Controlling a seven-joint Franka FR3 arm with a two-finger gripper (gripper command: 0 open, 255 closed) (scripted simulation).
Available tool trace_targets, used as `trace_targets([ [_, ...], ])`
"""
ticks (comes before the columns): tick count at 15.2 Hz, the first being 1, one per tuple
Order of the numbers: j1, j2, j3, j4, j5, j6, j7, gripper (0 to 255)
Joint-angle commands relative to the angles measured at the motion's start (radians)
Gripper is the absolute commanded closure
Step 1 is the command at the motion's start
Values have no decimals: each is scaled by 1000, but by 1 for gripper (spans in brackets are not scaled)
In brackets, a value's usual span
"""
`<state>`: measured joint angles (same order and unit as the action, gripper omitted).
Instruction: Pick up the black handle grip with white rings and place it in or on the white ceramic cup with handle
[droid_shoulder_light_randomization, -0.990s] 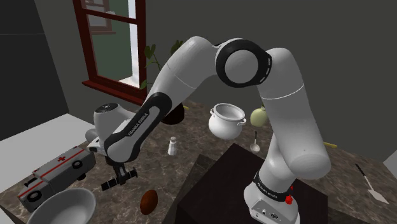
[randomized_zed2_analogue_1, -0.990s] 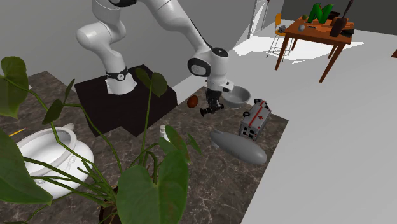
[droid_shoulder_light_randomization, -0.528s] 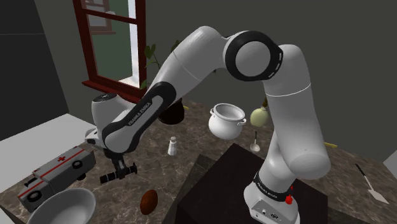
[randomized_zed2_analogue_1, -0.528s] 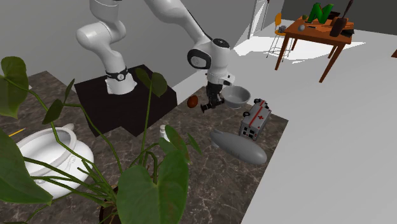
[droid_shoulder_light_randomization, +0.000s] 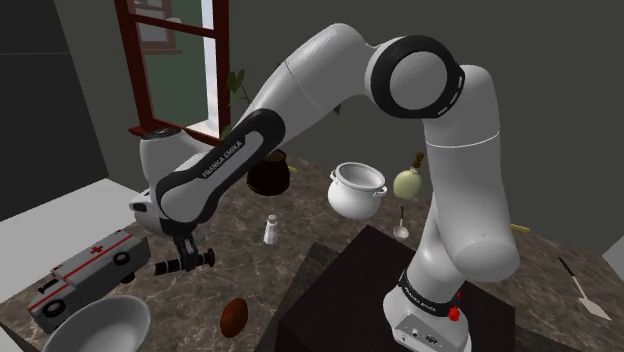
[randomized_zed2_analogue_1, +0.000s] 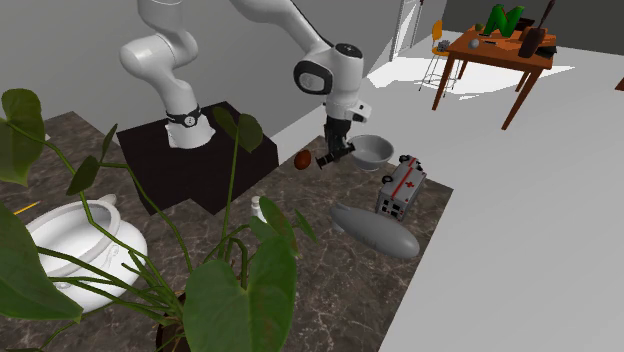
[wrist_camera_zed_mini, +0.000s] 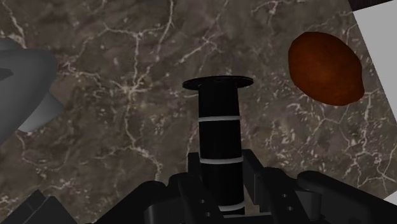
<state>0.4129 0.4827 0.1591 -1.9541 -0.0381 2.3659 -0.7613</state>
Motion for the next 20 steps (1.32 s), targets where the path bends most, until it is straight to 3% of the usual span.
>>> trace_targets([
  [1,0,-20,3,2,3,-22,0,255],
  [7,12,-43,11,35,7,-78,18,255],
  [14,126,101,29,268,-21,-163,151,255],
  [20,228,264,34,543,-43,-273,245,255],
])
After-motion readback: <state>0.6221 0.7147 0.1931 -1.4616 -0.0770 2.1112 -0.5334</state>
